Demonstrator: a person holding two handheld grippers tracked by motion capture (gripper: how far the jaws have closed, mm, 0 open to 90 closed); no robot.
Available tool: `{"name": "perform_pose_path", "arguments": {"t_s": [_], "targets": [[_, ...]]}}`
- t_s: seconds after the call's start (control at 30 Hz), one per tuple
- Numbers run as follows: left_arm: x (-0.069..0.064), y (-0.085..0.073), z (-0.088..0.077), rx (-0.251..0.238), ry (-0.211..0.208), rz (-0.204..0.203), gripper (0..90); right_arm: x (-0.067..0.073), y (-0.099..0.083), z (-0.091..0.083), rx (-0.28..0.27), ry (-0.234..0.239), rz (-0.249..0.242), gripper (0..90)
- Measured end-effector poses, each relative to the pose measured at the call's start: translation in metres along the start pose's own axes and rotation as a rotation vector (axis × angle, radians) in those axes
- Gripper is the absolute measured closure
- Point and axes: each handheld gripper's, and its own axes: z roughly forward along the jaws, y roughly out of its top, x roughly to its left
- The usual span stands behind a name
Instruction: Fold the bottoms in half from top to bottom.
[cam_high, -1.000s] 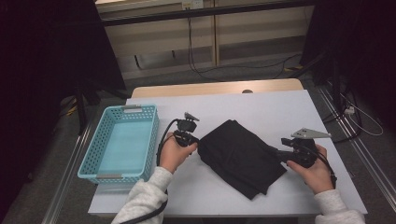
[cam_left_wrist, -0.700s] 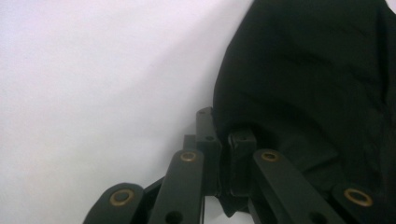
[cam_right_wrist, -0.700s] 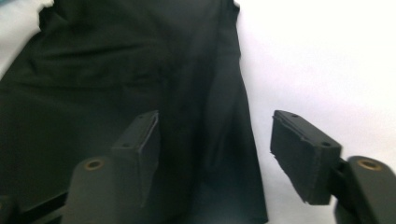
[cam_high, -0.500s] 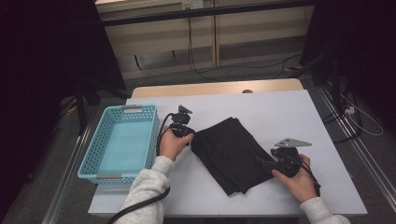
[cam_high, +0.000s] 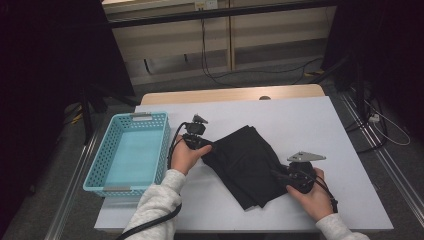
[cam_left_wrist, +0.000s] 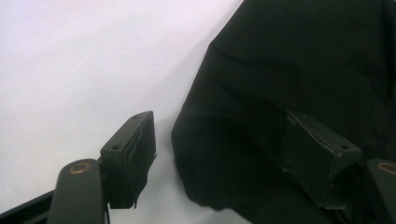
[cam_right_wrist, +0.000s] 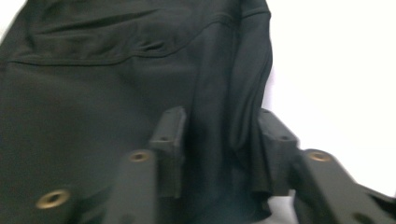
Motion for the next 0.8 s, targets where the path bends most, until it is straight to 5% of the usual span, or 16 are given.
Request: {"name": "perform_pose_path", "arguments": {"t_s": [0.13,0.3,0.43,0.53,0.63,0.8], "targets": [[0.000,-0.001,0.010,0.025,0.020,0.000,30.4,0.001,-0.001,0.000,-0.005,0.023,-0.010,74.1],[-0.010,-0.002,0.012,0.051,0.064,0.056,38.3,0.003,-0.001,0.000,-0.004,0.024,-0.014,78.0],[-0.016,-0.002,0.012,0.070,0.031,0.059,55.7,0.004,0.000,0.000,-0.003,0.020,-0.012,79.4],[-0.018,-0.001,0.013,0.097,-0.039,0.043,73.1,0.005,0.000,-0.001,-0.004,0.016,-0.013,80.2],[-0.021,0.001,0.010,0.124,-0.036,0.065,77.5,0.007,0.000,-0.001,-0.002,0.009,-0.018,80.9],[-0.018,0.012,-0.005,0.182,-0.042,0.033,79.4,0.009,0.003,-0.002,0.010,0.000,-0.026,81.7]]}}
